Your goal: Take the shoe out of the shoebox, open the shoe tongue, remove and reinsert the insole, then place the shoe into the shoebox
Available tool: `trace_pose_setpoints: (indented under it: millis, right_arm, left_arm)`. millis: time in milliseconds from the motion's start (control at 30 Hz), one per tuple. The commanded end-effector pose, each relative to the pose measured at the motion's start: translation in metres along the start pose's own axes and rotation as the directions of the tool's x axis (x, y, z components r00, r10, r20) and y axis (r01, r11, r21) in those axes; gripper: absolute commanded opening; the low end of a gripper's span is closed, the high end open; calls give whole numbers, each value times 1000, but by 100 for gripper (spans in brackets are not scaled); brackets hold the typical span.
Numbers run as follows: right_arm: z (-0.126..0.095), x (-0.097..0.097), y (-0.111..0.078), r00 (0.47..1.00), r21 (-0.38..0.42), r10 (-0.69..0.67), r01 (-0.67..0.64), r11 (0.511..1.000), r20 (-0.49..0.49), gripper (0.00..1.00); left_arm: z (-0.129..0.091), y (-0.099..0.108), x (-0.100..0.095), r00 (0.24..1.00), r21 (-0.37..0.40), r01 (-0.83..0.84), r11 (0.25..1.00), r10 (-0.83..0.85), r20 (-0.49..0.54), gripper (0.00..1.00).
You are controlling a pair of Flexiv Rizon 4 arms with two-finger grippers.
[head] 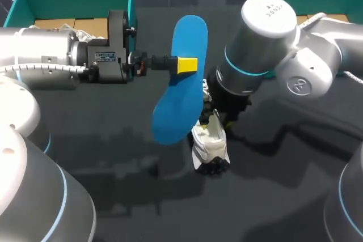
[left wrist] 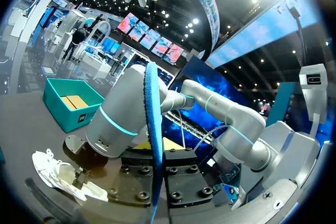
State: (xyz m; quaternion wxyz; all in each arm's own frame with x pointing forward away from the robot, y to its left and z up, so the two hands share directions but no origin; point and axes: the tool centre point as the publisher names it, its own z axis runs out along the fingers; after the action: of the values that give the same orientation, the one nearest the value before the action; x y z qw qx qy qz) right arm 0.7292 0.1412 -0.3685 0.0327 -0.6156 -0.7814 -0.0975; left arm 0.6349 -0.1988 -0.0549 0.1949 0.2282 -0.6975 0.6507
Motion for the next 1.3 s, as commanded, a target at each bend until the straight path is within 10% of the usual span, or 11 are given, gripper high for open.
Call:
trace_pose_setpoints:
  millis: [33, 333, 767, 967, 1300]
  right_arm:
    - [-27, -6, -4, 999, 1, -17, 17, 1000, -29, 100]
    - [-71, 0, 4, 970, -120, -147, 125, 985, -194, 100]
    - [-77, -3, 8, 958, -141, -162, 131, 981, -236, 100]
    - [-98, -10, 10, 927, -175, -167, 113, 978, -335, 100]
    - [-130, -15, 9, 847, -187, -151, 62, 980, -510, 100]
  left_arm:
    - [3, 0, -1, 1000, 1, 0, 1000, 0, 0, 0]
    - [3, 0, -1, 1000, 1, 0, 1000, 0, 0, 0]
    - [3, 0, -1, 1000, 1, 0, 1000, 0, 0, 0]
    - [-2, -4, 4, 972, 81, -226, 971, 231, -52, 0]
    - [-10, -21, 6, 657, 236, -728, 644, 753, -25, 0]
